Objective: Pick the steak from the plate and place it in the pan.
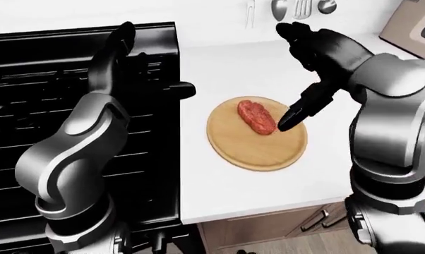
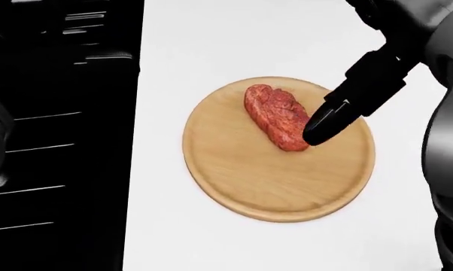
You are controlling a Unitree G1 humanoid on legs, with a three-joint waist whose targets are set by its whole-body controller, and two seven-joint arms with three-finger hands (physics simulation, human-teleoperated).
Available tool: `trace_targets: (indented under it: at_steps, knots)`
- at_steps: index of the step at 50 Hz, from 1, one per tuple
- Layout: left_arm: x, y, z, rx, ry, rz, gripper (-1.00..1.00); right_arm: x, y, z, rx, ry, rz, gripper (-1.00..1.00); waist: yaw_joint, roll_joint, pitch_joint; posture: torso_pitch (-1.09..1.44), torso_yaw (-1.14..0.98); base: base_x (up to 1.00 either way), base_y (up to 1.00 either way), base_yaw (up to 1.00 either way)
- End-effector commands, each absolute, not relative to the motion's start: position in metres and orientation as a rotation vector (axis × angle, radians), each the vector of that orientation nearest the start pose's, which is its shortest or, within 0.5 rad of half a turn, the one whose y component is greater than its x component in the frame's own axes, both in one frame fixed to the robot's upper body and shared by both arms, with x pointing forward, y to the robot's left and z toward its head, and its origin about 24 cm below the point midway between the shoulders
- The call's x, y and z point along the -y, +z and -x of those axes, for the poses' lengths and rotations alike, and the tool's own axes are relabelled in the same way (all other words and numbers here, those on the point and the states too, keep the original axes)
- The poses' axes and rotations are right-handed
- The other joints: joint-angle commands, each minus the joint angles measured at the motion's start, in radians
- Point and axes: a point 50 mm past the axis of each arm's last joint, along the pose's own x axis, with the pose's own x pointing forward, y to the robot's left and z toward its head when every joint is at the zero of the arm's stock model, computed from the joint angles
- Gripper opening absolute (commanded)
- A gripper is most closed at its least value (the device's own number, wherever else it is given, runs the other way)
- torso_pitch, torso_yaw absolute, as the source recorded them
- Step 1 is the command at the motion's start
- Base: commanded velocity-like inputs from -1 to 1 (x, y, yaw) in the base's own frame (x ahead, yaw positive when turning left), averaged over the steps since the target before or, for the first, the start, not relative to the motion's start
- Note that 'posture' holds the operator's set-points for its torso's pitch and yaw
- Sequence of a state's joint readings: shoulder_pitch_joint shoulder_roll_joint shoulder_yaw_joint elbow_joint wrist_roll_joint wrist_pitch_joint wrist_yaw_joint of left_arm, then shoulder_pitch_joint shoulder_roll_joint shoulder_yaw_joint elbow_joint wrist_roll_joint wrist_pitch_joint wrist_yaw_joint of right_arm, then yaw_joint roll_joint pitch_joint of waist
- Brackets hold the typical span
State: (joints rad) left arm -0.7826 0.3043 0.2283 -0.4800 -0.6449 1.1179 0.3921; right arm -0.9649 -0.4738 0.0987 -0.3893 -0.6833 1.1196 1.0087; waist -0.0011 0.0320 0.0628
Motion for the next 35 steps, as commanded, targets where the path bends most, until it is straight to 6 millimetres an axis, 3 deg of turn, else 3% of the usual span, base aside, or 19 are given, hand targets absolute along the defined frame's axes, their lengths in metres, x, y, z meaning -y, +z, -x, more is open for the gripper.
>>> trace_targets:
  at_steps: [1,7,17,22,24,35]
  knots:
    - [-0.159,0.288,-0.288,0.213,-0.047,0.122,1.00,0.159,0.329,-0.287,0.075,0.226,0.903,1.00,-0.004,0.000,-0.028,0.00,0.00,0.00,0.00,0.00]
    - [-0.159,0.289,-0.287,0.214,-0.047,0.122,1.00,0.159,0.344,-0.291,0.066,0.272,1.007,1.00,-0.009,0.009,-0.026,0.00,0.00,0.00,0.00,0.00]
    - [-0.160,0.290,-0.287,0.217,-0.048,0.122,1.00,0.147,0.344,-0.299,0.052,0.376,1.188,1.00,-0.016,0.016,-0.026,0.00,0.00,0.00,0.00,0.00]
    - [-0.160,0.290,-0.287,0.218,-0.048,0.123,1.00,0.144,0.345,-0.300,0.044,0.392,1.242,0.90,-0.018,0.018,-0.026,0.00,0.00,0.00,0.00,0.00]
    - [-0.160,0.291,-0.286,0.219,-0.050,0.123,1.00,0.142,0.344,-0.300,0.038,0.399,1.267,0.95,-0.018,0.018,-0.026,0.00,0.00,0.00,0.00,0.00]
    - [-0.161,0.292,-0.285,0.220,-0.048,0.124,1.00,0.131,0.332,-0.303,0.015,0.423,1.350,0.62,-0.022,0.022,-0.029,0.00,0.00,0.00,0.00,0.00]
